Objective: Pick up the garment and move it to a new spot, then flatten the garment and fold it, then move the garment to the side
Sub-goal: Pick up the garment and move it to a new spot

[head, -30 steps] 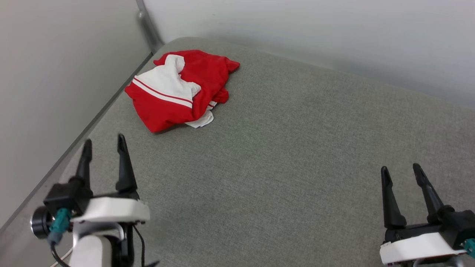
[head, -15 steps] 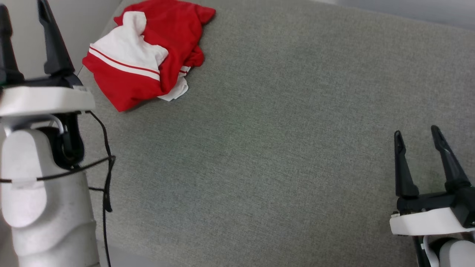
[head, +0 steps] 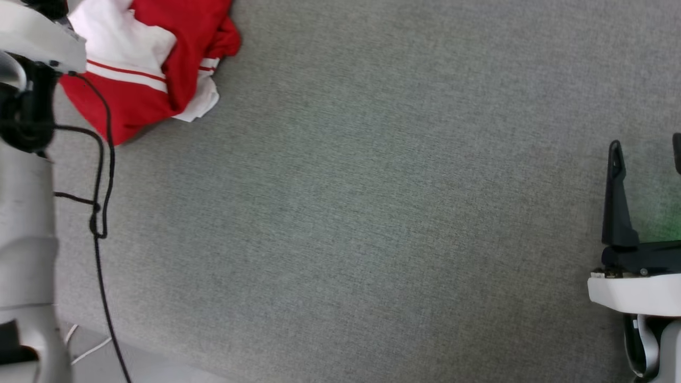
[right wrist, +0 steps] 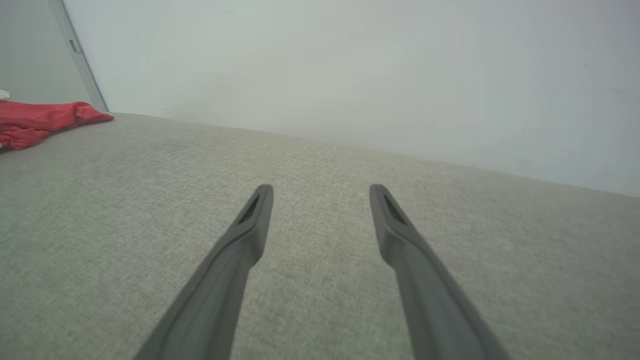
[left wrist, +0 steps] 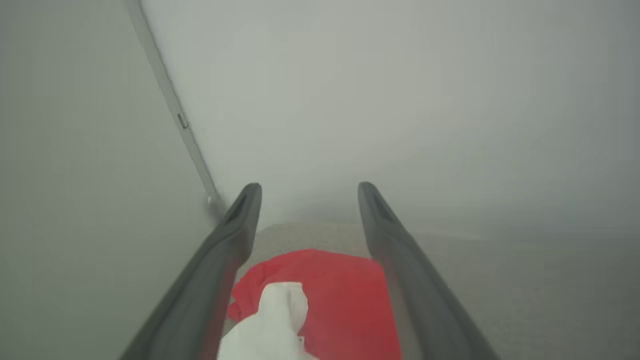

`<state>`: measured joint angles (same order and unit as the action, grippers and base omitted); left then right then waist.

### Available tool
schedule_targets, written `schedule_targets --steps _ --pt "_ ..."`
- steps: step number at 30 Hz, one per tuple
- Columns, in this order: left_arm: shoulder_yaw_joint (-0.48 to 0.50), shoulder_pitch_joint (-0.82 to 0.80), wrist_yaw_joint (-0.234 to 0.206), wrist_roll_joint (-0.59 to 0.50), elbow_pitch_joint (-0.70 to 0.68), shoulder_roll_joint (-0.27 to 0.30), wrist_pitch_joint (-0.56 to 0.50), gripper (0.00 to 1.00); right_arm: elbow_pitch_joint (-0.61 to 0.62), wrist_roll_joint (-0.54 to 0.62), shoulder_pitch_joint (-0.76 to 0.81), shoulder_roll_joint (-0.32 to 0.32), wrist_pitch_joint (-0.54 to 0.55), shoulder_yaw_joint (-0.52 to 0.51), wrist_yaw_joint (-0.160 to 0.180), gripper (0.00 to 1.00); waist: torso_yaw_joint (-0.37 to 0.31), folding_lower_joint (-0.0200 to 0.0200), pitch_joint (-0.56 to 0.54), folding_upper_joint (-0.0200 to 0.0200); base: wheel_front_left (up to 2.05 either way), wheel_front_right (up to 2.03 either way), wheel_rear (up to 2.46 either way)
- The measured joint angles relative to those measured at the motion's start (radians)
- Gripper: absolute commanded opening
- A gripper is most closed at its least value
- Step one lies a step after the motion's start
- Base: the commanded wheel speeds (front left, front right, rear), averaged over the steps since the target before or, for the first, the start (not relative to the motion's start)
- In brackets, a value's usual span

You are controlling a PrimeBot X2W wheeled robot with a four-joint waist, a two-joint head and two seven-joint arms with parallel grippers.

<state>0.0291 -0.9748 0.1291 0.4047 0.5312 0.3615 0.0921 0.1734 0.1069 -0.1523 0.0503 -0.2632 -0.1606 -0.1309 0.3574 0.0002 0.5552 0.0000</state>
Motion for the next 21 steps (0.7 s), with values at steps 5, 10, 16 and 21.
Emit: schedule_targets --steps 5,10,16,21 --pt "-0.134 -0.029 0.0 0.177 0.035 0.114 -0.28 1.0 0.024 0.0 -0.012 0.0 0.0 0.001 0.0 1.0 -0.02 0.0 0.037 0.0 0.0 0.0 0.0" --pt "-0.245 -0.038 0.0 0.29 0.028 0.205 -0.541 1.0 0.039 0.007 -0.023 0.0 0.0 0.002 0.0 1.0 -0.034 0.0 0.072 0.0 0.0 0.0 0.0" --pt "-0.323 -0.047 0.0 0.435 0.044 0.229 -0.797 1.0 0.05 0.009 -0.045 0.0 -0.001 0.01 0.0 1.0 -0.052 -0.0001 0.11 0.0 0.0 0.0 0.0" --pt "-0.404 -0.053 0.0 0.441 0.081 0.254 -0.905 1.0 0.048 0.009 -0.058 0.0 -0.002 0.016 0.0 1.0 -0.071 -0.0002 0.133 0.0 0.0 0.0 0.0"
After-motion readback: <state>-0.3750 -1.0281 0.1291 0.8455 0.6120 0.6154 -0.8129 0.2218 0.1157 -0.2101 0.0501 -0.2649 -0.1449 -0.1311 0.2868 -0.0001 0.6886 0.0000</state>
